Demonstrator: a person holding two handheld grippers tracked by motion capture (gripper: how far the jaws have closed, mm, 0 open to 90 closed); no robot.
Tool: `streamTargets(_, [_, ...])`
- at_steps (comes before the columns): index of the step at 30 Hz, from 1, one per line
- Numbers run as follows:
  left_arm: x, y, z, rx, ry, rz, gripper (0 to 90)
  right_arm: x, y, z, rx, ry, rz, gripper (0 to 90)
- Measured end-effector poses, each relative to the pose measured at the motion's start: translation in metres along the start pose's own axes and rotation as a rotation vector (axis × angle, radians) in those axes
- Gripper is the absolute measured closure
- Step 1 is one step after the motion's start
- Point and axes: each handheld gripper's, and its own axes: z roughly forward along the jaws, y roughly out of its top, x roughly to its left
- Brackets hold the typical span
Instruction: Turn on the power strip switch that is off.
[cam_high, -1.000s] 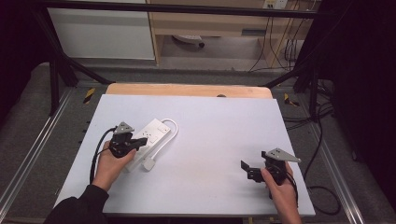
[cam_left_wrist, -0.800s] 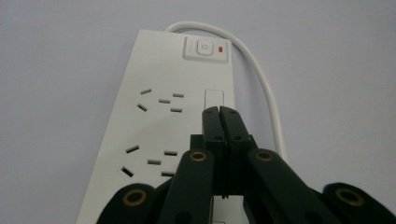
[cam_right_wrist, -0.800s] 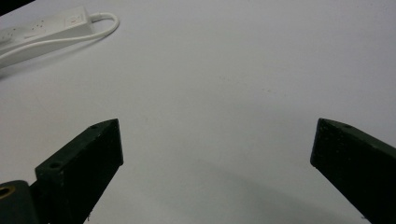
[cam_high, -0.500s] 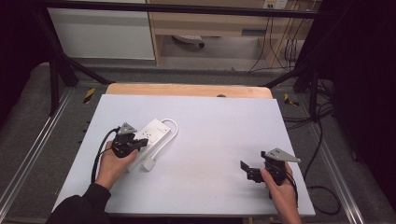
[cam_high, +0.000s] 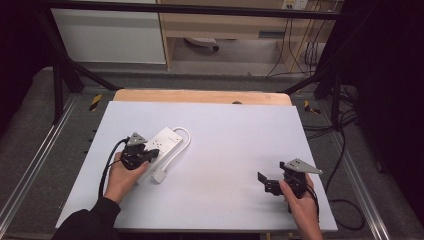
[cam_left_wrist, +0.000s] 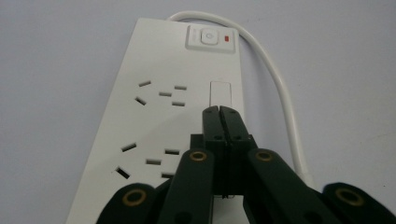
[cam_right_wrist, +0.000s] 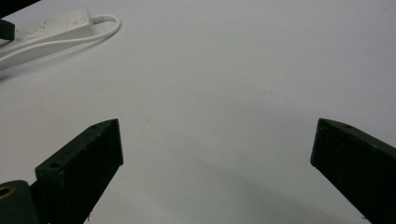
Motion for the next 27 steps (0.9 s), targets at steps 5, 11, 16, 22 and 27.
streamTargets(5, [-0.0007,0.0001,0.0005,-0.002,-0.003,0.003,90.0,0.0001,0.0,0.0,0.001,-0.001,0.002,2.8])
streamTargets(11, [-0.0009,0.0001,0.0006,-0.002,-0.005,0.003,90.0,0.0002,0.0,0.0002,0.001,0.0,0.002,2.8])
streamTargets(16, [-0.0007,0.0001,0.0006,-0.001,-0.006,0.007,90.0,0.0001,-0.0001,0.0001,0.002,0.0,0.001,2.8])
streamTargets(22, [0.0,-0.0001,0.0007,-0.002,-0.011,0.004,90.0,0.0001,-0.0001,0.0004,0.004,0.002,0.0,2.7])
streamTargets(27, [0.0002,-0.0003,0.0014,-0.001,-0.012,0.002,90.0,0.0,-0.0002,0.0006,0.006,0.002,-0.002,2.7])
